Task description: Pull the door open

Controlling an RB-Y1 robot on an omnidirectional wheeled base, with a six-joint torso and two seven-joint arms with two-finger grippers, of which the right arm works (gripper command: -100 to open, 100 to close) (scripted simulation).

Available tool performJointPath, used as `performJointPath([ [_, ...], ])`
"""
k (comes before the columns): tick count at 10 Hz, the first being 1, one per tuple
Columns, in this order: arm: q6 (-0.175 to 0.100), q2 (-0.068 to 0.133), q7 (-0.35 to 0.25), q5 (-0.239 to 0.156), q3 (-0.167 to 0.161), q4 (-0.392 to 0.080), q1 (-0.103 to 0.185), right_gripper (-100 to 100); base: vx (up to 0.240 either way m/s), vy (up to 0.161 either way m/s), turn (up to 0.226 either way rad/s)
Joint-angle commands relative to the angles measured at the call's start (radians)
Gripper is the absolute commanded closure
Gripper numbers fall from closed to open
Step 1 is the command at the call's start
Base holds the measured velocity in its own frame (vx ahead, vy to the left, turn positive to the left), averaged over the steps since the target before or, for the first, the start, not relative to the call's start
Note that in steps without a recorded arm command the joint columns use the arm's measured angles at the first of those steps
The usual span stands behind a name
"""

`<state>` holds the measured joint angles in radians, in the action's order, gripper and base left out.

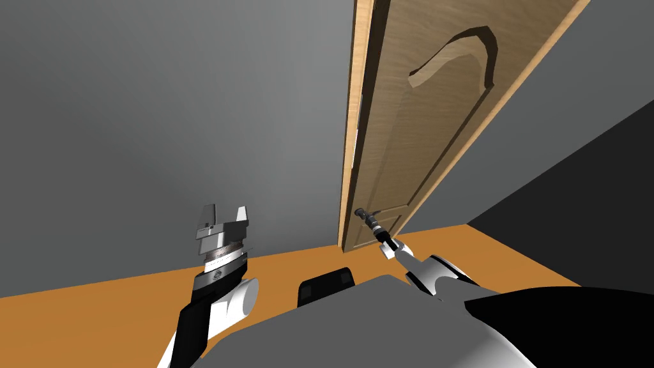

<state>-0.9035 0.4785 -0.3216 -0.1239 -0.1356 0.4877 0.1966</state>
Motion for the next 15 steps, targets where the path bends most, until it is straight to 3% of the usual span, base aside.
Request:
performJointPath([
  [1,-0.021,0.008,-0.022,0.015,-0.027,0.004,-0.006,100,-0.202,-0.086,0.053],
  [4,-0.044,0.025,-0.052,0.033,-0.062,0.015,-0.018,100,-0.196,-0.112,0.051],
  [5,-0.033,0.021,-0.047,0.029,-0.055,0.017,-0.021,100,-0.076,-0.047,0.016],
  [7,-0.079,0.042,-0.071,0.031,-0.073,0.009,-0.044,100,-0.157,-0.042,0.166],
  [10,-0.11,0.059,-0.085,0.032,-0.084,0.003,-0.059,100,-0.137,-0.066,0.086],
  [14,-0.195,0.103,-0.125,0.035,-0.112,-0.013,-0.098,100,-0.176,-0.094,0.161],
  [15,-0.203,0.107,-0.129,0.035,-0.115,-0.015,-0.101,100,-0.174,-0.077,0.103],
])
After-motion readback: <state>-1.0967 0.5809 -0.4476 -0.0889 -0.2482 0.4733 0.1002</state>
